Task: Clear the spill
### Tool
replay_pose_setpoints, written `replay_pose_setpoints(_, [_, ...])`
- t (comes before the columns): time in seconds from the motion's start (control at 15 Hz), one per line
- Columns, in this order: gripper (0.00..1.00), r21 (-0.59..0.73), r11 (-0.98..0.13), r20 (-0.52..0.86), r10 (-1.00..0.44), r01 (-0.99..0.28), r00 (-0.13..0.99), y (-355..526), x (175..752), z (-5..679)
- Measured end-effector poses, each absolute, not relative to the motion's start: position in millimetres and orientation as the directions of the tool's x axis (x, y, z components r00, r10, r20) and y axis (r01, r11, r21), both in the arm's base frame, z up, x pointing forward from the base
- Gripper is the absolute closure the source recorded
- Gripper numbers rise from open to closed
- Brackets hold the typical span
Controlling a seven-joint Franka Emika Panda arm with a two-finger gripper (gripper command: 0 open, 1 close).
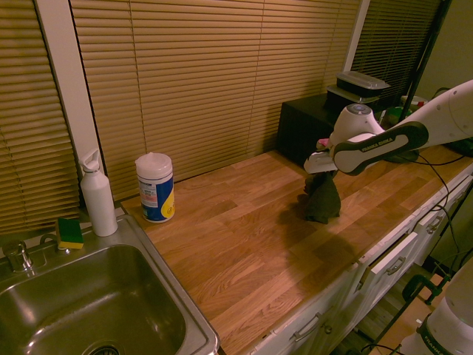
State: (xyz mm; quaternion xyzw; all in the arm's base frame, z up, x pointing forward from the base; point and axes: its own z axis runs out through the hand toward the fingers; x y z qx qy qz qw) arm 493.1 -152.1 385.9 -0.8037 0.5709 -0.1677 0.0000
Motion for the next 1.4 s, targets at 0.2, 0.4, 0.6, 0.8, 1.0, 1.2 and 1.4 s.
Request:
replay_pose_setpoints(0.2, [1.0,-0.199,-0.367,0.266,-0.913,-0.909,0.31,-146.6,494.6,388.9])
replay_pose_setpoints(0.4, [1.0,-0.199,-0.436,0.271,-0.885,-0.878,0.379,-99.9,498.1,390.9])
replay_pose_setpoints(0.6, [1.0,-0.196,-0.498,0.277,-0.855,-0.845,0.439,-31.5,491.8,390.3])
replay_pose_setpoints(0.8, [1.0,-0.19,-0.537,0.273,-0.833,-0.822,0.481,16.5,488.6,391.1])
replay_pose_setpoints(1.0, [1.0,-0.182,-0.574,0.274,-0.809,-0.798,0.519,64.9,483.6,388.8])
replay_pose_setpoints(1.2, [1.0,-0.172,-0.606,0.294,-0.784,-0.777,0.546,110.7,476.9,385.4])
replay_pose_setpoints(1.4, [1.0,-0.162,-0.625,0.303,-0.768,-0.763,0.564,151.6,477.5,378.4])
